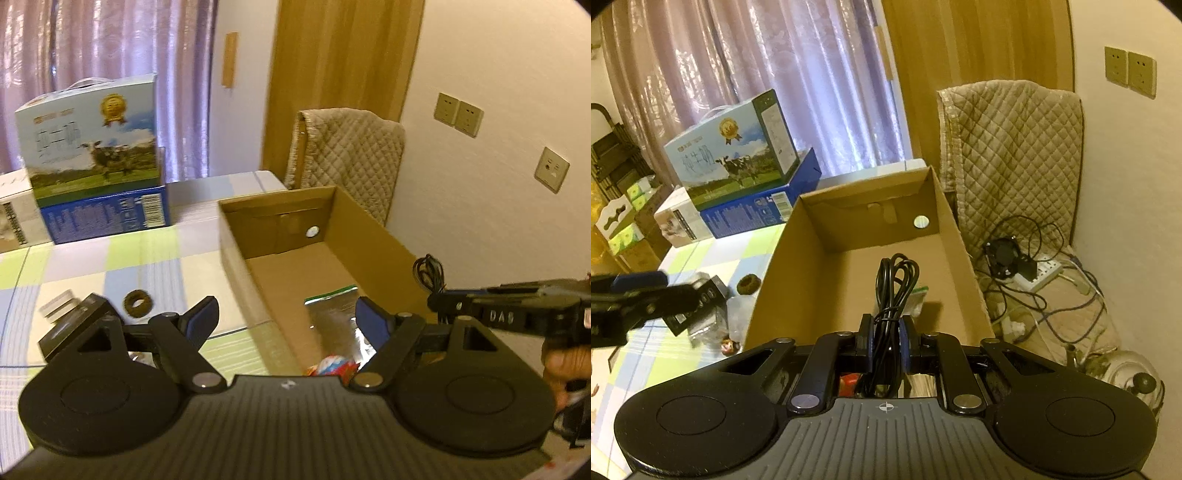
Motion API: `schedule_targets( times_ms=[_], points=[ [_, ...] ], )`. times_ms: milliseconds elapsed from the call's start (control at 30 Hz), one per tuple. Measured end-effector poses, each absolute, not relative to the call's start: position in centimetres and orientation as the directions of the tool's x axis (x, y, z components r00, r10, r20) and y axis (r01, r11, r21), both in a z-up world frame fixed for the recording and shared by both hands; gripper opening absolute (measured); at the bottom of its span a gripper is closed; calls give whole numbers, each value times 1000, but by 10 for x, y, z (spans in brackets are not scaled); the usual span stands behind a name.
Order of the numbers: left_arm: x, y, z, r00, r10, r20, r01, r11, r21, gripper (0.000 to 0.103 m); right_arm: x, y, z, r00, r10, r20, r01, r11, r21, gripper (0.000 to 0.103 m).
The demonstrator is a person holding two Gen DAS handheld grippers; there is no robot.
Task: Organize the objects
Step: 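Open the left tool over the box dropping the toy while the right tool releases the cable, then move both open tools back toward the items on the table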
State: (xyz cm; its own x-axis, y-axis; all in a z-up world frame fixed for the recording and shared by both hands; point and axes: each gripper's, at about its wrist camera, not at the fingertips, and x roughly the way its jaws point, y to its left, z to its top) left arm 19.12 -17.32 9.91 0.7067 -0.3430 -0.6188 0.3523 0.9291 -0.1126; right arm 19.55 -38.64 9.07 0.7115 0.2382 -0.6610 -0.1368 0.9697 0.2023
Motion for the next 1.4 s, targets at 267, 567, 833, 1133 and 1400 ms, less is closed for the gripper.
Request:
schedule_targets(
  times_ms=[267,567,833,1133,1400],
  points=[
    [180,-135,97,721,-297,-625,293,949,-114,78,191,-388,100,752,248,-610,-110,961,255,58],
    [161,-82,111,758,-215,-616,203,975,-90,82,168,-359,127,756,308,-578,-182,947,266,58],
    [140,-23,129,794,-96,-600,90,995,-41,90,148,-311,149,763,376,-526,-282,925,253,58],
    [115,32,116,783,-3,-621,-9,1000,-16,93,146,-249,131,711,455,-536,-363,890,274,58],
    [117,57,81,751,33,-659,-49,999,-6,94,149,-207,91,669,494,-556,-413,868,274,58]
  ],
)
